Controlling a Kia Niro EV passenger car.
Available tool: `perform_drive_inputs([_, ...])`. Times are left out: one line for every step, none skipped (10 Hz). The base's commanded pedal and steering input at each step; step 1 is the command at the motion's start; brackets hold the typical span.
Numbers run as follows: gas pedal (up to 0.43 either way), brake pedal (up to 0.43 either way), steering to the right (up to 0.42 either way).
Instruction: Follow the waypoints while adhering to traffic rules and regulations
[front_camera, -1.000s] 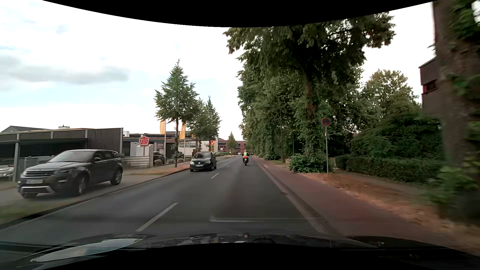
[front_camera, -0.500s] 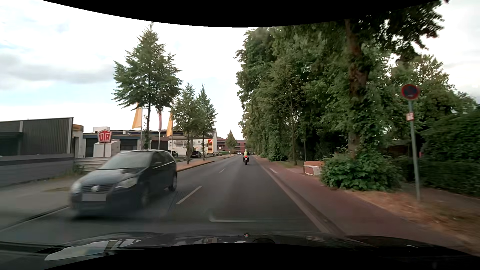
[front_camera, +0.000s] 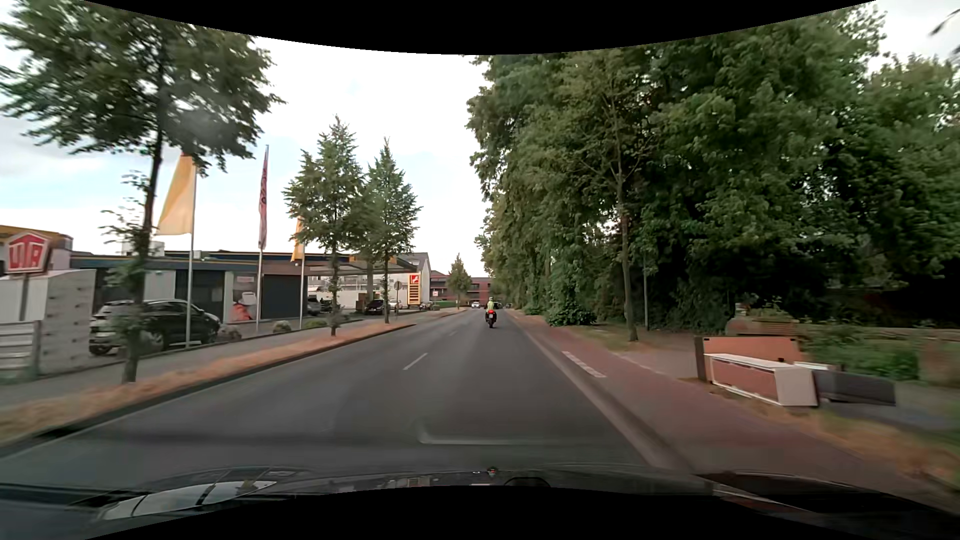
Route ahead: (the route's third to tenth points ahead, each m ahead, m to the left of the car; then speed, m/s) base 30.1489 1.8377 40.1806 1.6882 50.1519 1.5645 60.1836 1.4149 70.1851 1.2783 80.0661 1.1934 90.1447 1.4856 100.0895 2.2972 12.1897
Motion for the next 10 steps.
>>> perform_drive_inputs([0.13,0.0,0.0])
perform_drive_inputs([0.138,0.0,0.0])
perform_drive_inputs([0.138,0.0,0.0])
perform_drive_inputs([0.138,0.0,0.0])
perform_drive_inputs([0.138,0.0,-0.002])
perform_drive_inputs([0.15,0.0,-0.002])
perform_drive_inputs([0.15,0.0,-0.002])
perform_drive_inputs([0.15,0.0,-0.001])
perform_drive_inputs([0.15,0.0,0.0])
perform_drive_inputs([0.15,0.0,0.0])
